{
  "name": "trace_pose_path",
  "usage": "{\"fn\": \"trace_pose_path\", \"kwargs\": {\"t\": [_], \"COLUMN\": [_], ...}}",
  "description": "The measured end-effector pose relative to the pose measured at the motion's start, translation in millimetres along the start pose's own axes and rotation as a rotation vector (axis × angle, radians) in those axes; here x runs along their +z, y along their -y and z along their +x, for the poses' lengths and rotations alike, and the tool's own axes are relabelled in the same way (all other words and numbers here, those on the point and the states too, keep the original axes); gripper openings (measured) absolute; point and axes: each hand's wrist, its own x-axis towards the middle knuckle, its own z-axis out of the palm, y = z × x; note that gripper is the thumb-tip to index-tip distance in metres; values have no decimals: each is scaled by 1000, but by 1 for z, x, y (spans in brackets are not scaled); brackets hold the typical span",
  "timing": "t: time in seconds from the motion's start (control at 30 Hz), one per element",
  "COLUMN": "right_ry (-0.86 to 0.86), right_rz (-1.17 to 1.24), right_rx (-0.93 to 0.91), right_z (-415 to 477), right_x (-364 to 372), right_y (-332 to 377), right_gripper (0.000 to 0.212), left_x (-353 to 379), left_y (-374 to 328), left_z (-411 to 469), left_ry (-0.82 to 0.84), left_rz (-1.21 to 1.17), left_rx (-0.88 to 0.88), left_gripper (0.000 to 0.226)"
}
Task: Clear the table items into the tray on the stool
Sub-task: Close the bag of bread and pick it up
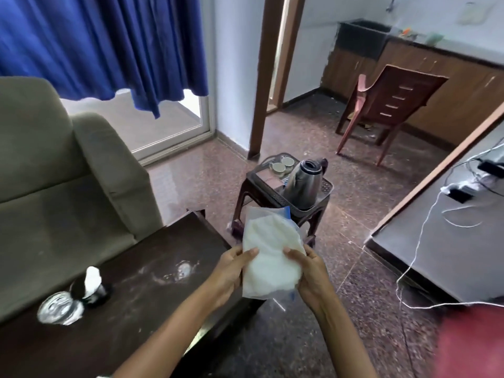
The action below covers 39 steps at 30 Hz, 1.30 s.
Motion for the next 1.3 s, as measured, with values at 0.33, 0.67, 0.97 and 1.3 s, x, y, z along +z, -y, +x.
{"fn": "trace_pose_path", "kwargs": {"t": [0.33, 0.67, 0.97, 1.3], "right_ry": [-16, -66, -146, -339], "right_rz": [7, -76, -53, -376], "right_rx": [108, 166, 190, 22], "right_z": [92, 221, 327, 489], "right_x": [-73, -108, -142, -188], "right_y": [64, 149, 202, 289], "right_gripper": [11, 15, 17, 17], "left_x": [67, 121, 150, 181], "left_y": [-5, -58, -101, -117], "left_z": [118, 271, 361, 458], "left_ry": [20, 147, 114, -240], "left_rz": [-4, -11, 131, 662], "left_rx": [-43, -153, -168, 104], "left_gripper": [29, 26, 14, 34]}}
